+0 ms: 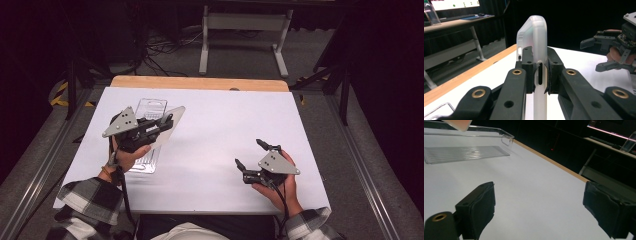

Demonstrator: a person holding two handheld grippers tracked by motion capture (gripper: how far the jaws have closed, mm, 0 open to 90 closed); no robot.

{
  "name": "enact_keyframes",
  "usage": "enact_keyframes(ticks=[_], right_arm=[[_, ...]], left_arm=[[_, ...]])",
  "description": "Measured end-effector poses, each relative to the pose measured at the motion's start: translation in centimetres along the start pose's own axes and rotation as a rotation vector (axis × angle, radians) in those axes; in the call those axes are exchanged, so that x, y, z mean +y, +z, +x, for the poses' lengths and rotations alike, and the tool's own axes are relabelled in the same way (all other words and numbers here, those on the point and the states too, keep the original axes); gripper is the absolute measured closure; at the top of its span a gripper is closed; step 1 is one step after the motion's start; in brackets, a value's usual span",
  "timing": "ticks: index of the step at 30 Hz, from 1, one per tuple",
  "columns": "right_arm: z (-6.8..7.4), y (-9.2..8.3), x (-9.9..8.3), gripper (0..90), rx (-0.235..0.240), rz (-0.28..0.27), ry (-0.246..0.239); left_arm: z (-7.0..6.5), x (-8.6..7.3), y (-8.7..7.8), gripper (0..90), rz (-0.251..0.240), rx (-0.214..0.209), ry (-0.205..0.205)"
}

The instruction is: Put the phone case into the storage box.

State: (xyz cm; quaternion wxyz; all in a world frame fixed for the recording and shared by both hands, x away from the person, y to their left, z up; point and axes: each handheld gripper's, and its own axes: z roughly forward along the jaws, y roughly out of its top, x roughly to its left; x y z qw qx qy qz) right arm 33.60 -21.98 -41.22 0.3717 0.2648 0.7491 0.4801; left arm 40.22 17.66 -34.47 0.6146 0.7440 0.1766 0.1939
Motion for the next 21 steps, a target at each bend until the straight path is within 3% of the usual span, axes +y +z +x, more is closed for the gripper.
enact_keyframes(ticks=[14,21], right_arm=[[0.1,0.6,-0.4,11.9,0.009,0.029,-0.001],[0.4,0.7,-0.4,11.9,0.015,0.039,-0.013]], left_arm=[[3.5,0.5,-0.4,80.7,0.014,0.029,0.004],[4.3,0.8,-0.4,80.7,0.019,0.043,0.011]])
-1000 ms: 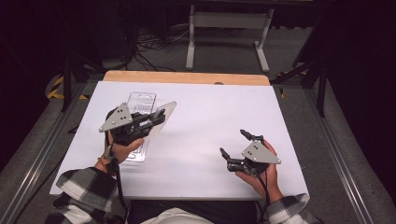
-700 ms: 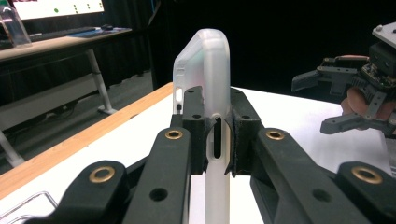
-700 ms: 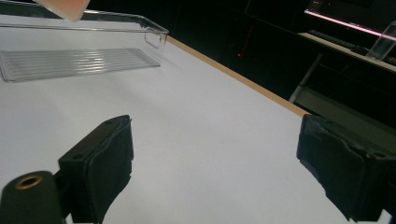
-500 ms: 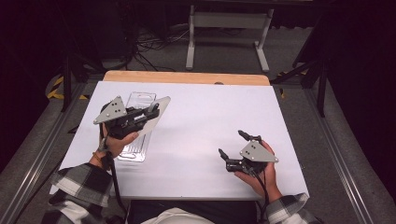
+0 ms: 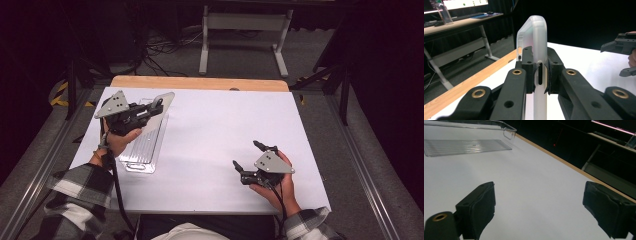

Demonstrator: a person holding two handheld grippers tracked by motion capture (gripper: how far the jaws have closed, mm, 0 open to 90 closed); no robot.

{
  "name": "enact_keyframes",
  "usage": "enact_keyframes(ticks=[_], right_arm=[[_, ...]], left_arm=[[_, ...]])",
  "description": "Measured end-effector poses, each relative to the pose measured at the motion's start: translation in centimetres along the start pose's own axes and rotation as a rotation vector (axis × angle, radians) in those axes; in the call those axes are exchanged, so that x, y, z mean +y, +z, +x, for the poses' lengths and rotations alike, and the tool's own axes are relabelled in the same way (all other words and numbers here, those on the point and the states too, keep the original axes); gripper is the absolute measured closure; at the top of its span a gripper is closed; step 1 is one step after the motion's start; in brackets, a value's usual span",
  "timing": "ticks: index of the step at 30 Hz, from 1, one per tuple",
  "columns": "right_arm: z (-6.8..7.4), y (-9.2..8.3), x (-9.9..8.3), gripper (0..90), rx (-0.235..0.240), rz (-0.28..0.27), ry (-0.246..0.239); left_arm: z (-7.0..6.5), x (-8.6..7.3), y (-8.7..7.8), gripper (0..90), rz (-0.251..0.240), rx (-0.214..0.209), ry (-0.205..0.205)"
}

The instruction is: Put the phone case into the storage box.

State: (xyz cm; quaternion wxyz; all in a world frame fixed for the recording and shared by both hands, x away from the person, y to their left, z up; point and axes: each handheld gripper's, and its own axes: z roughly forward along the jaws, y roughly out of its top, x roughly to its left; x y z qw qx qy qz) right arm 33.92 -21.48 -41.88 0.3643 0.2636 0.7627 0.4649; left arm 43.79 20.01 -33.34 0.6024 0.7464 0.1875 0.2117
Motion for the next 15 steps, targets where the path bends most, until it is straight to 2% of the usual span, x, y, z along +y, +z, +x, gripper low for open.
enact_keyframes(ticks=[3,10,13,15], right_arm=[[0.1,0.0,0.0,12.0,0.000,0.009,-0.006],[0.2,0.1,0.0,12.1,-0.001,0.010,-0.011],[0.2,0.1,0.0,12.0,0.002,0.007,-0.012],[0.1,-0.1,0.1,11.3,0.012,-0.015,-0.001]], left_arm=[[0.3,0.0,0.1,80.7,0.017,0.004,-0.001],[1.0,0.0,0.2,80.7,0.018,0.017,-0.007],[1.3,0.0,0.3,80.7,0.020,0.024,-0.009],[1.5,0.1,0.3,80.7,0.028,0.036,-0.006]])
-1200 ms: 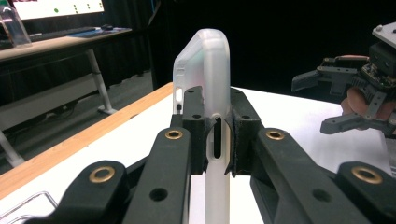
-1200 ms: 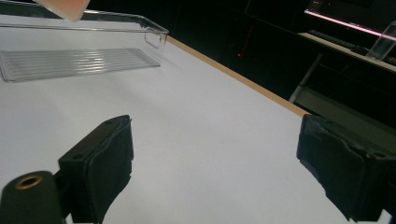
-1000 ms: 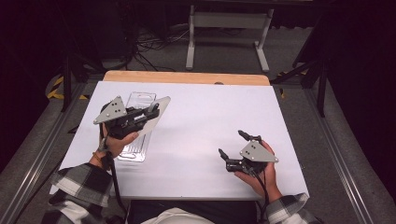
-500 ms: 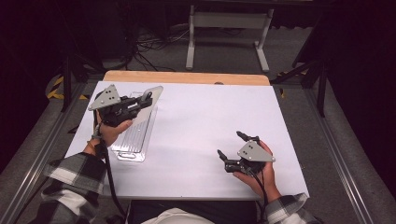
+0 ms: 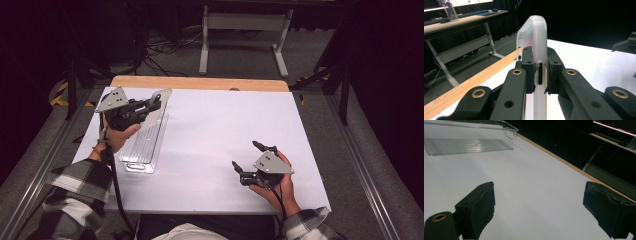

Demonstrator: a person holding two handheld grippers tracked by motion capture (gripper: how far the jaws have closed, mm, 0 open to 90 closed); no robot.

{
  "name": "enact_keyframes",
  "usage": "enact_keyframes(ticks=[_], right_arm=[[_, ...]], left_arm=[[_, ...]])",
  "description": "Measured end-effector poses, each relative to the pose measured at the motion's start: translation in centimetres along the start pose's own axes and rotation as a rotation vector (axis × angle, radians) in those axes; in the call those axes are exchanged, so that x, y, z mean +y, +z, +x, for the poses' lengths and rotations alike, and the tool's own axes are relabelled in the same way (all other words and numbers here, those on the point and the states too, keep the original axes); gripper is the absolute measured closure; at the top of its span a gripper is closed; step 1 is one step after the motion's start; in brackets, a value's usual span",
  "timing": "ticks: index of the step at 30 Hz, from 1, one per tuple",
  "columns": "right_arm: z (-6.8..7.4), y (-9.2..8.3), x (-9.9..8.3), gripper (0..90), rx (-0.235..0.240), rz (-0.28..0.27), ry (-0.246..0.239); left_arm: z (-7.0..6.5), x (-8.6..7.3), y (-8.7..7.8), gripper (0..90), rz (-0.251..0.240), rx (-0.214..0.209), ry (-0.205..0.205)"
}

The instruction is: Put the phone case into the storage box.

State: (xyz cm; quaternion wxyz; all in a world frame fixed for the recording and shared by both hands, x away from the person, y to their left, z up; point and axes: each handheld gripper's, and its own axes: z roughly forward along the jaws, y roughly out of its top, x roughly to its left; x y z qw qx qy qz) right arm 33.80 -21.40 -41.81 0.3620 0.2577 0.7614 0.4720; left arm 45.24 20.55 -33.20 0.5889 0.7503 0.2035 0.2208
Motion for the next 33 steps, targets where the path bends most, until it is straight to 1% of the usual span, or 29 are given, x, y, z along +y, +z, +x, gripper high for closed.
enact_keyframes(ticks=[1,3,6,7,8,10,12,17,22,24,26,28,30,33], right_arm=[[0.0,0.0,0.1,11.0,-0.005,-0.002,0.001],[0.0,-0.1,0.1,11.0,-0.014,-0.006,-0.004],[0.0,-0.2,0.1,10.9,-0.015,-0.014,-0.002],[-0.1,-0.2,0.2,10.8,-0.012,-0.016,-0.002],[0.0,-0.3,0.2,10.7,-0.013,-0.025,0.001],[-0.1,-0.4,0.3,9.4,-0.018,-0.036,0.004],[-0.1,-0.5,0.3,8.9,-0.017,-0.039,0.008],[-0.2,-0.8,0.5,5.7,-0.044,-0.064,0.013],[-0.2,-0.8,0.5,3.2,-0.046,-0.061,0.011],[-0.2,-0.9,0.5,2.1,-0.041,-0.062,0.017],[-0.2,-0.9,0.6,1.9,-0.042,-0.066,0.031],[-0.2,-0.9,0.6,1.7,-0.035,-0.068,0.035],[-0.2,-0.9,0.6,1.7,-0.034,-0.068,0.036],[-0.2,-0.9,0.5,1.7,-0.039,-0.059,0.025]], left_arm=[[0.1,0.0,0.0,80.7,-0.004,0.002,0.002],[0.3,0.0,0.1,80.7,0.005,0.006,0.004],[0.5,0.0,0.3,80.7,0.004,0.012,0.007],[0.7,0.0,0.4,80.7,0.012,0.010,0.005],[0.7,-0.1,0.5,80.7,0.006,0.015,0.005],[0.9,-0.1,0.6,80.7,0.011,0.010,-0.001],[1.1,-0.1,0.8,80.7,0.003,0.010,0.001],[1.5,-0.1,1.3,80.7,0.017,0.008,0.004],[2.0,0.0,1.7,80.7,0.016,-0.001,0.000],[2.2,0.0,1.9,80.7,0.013,-0.006,0.001],[2.3,0.1,2.0,80.7,0.022,0.001,0.003],[2.6,0.2,2.2,80.7,0.029,0.001,0.008],[2.8,0.2,2.3,80.7,0.033,0.010,0.014],[3.1,0.1,2.5,80.7,0.036,0.009,0.003]])
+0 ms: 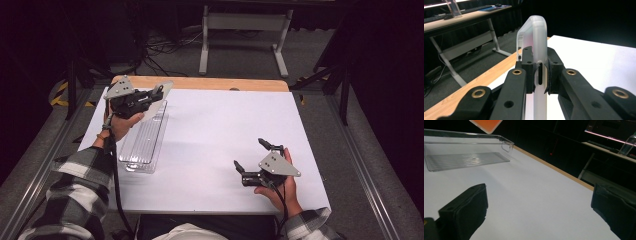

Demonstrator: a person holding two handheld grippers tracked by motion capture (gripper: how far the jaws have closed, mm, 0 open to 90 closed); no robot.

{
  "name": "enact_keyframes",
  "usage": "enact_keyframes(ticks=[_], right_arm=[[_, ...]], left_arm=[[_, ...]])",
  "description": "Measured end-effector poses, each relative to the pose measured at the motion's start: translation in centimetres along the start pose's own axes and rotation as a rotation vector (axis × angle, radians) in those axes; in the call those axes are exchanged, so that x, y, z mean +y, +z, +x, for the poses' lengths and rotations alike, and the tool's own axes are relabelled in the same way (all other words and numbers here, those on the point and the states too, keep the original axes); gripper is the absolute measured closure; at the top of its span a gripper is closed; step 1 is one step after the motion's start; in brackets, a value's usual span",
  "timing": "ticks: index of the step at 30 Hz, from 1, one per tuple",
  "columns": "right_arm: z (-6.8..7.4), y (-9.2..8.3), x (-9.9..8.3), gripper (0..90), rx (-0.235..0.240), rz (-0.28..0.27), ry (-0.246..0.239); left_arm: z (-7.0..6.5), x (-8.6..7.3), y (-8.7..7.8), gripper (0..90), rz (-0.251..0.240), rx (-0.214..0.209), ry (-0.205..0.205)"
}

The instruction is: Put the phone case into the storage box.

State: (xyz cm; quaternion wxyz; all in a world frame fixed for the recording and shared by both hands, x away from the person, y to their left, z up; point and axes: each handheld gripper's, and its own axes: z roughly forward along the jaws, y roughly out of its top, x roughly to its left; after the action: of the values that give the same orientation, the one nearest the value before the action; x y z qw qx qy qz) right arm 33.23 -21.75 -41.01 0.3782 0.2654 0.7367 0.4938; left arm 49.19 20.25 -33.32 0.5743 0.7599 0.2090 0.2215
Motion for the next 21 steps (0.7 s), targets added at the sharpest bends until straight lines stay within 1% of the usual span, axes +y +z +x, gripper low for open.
enact_keyframes(ticks=[1,2,3,4,6,9,11,13,15,16,18,21], right_arm=[[0.0,0.0,0.0,1.8,0.001,0.002,-0.003],[0.1,0.1,0.0,1.9,0.001,0.002,-0.009],[0.1,0.1,0.0,1.9,0.001,0.002,-0.009],[0.2,0.1,-0.1,2.1,0.007,0.009,-0.022],[0.2,0.1,-0.1,2.1,0.010,0.010,-0.022],[0.4,0.2,-0.1,2.2,0.023,0.012,-0.022],[0.4,0.3,-0.1,2.2,0.026,0.017,-0.028],[0.5,0.3,-0.2,2.3,0.027,0.019,-0.030],[0.5,0.4,-0.2,2.5,0.033,0.027,-0.035],[0.6,0.4,-0.2,2.5,0.032,0.031,-0.037],[0.7,0.5,-0.2,2.6,0.034,0.034,-0.048],[0.9,0.6,-0.3,2.8,0.037,0.045,-0.068]], left_arm=[[0.1,0.0,0.1,80.7,0.001,0.002,0.002],[0.1,-0.1,0.2,80.7,0.002,0.002,-0.006],[0.1,-0.1,0.2,80.7,0.002,0.002,-0.006],[0.3,-0.2,0.4,80.7,0.002,0.002,-0.008],[0.5,-0.2,0.6,80.6,0.011,0.003,-0.009],[0.9,-0.4,0.9,80.6,0.011,0.009,-0.026],[1.2,-0.5,1.2,80.6,0.021,0.007,-0.029],[1.3,-0.5,1.4,80.6,0.016,0.010,-0.026],[1.6,-0.7,1.7,80.6,0.027,0.016,-0.030],[1.8,-0.8,1.9,80.6,0.024,0.015,-0.035],[2.0,-1.0,2.2,80.6,0.034,0.025,-0.034],[2.4,-1.3,2.6,80.6,0.049,0.023,-0.038]])
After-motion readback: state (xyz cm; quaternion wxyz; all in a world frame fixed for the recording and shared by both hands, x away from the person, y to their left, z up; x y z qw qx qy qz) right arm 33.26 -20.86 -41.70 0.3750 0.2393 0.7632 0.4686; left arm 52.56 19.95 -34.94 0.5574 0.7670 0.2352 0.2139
